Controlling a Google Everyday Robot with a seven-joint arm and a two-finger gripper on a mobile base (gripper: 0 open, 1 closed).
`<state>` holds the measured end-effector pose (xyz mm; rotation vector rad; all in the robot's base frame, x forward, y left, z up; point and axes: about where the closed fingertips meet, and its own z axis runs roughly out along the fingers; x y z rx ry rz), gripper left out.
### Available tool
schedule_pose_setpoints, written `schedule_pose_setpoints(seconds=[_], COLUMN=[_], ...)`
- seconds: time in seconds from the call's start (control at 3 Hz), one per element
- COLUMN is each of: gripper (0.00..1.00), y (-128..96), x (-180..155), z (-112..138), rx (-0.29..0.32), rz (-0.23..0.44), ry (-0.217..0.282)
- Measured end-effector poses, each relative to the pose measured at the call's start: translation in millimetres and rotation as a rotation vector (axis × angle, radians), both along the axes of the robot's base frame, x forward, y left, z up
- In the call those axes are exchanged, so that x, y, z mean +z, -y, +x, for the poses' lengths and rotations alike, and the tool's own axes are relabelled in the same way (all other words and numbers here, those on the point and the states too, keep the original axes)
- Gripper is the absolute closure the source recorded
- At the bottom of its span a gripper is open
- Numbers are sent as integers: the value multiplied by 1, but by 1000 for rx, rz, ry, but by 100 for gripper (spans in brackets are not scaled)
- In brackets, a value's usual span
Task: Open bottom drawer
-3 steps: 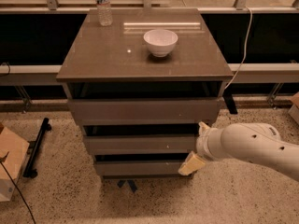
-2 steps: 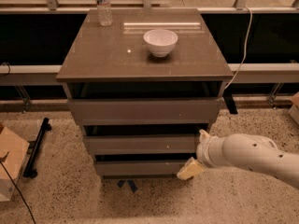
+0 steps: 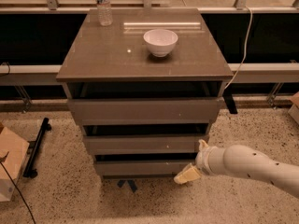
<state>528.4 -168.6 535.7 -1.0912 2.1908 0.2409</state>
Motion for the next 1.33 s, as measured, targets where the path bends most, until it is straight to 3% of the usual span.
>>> schedule_pose_setpoints(seconds=[0.67,1.0,1.33], gripper=[0,0,0], y=[-3,-3,-11], x=[-48,-48,-69], z=[4,4,6], rx=[-39,-39,-51], rz=[81,81,76], ry=[-60,-60,-71])
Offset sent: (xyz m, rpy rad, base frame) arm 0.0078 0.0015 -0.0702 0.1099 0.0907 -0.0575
